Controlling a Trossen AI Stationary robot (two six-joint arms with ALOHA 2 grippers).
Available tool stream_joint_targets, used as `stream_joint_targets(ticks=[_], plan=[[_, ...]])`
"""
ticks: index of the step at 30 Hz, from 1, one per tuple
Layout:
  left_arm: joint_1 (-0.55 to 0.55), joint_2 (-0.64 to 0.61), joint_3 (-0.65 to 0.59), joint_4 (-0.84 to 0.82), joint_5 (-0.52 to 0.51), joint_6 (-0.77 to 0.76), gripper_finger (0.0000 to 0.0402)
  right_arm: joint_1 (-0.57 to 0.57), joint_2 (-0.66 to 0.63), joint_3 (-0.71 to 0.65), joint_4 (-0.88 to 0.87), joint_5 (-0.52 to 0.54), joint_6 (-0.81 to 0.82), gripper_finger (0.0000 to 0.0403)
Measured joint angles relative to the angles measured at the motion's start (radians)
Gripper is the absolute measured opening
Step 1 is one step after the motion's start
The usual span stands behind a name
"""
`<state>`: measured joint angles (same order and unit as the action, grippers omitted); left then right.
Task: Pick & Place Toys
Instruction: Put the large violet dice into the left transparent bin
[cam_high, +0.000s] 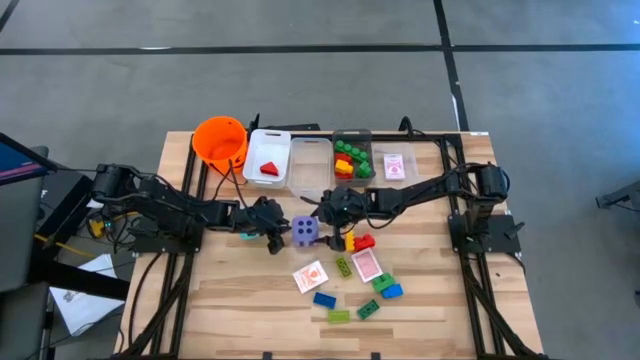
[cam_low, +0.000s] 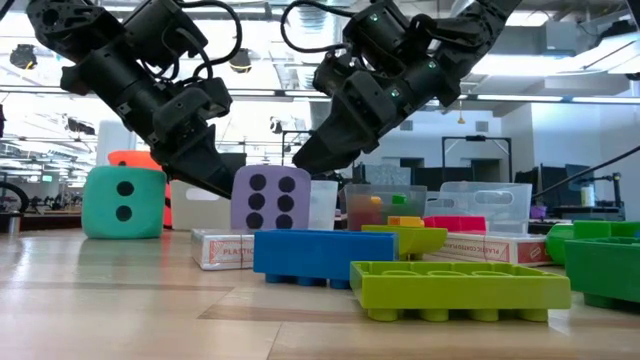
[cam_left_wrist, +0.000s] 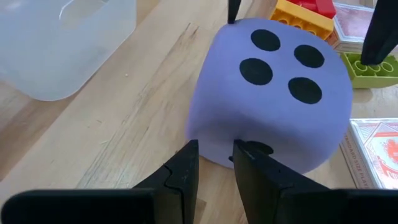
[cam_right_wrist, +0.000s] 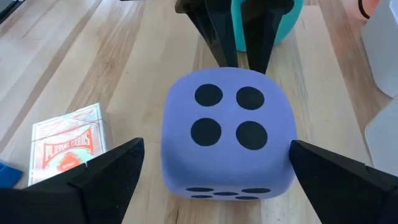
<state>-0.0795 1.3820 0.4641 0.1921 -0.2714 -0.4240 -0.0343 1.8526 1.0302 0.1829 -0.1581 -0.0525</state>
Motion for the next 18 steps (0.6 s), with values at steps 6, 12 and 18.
stream_joint_targets(ticks=[6,12,18], plan=[[0.000,0.000,0.000,0.000,0.000,0.000,0.0092,-0.003,0.000,-0.001,0.013,0.002,0.022,0.0395],[0.000,0.000,0.000,0.000,0.000,0.000,0.0092,-0.007,0.000,-0.001,0.014,0.004,0.033,0.0395],[0.000,0.000,0.000,0.000,0.000,0.000,0.0092,-0.007,0.000,-0.001,0.017,0.006,0.045,0.0395]])
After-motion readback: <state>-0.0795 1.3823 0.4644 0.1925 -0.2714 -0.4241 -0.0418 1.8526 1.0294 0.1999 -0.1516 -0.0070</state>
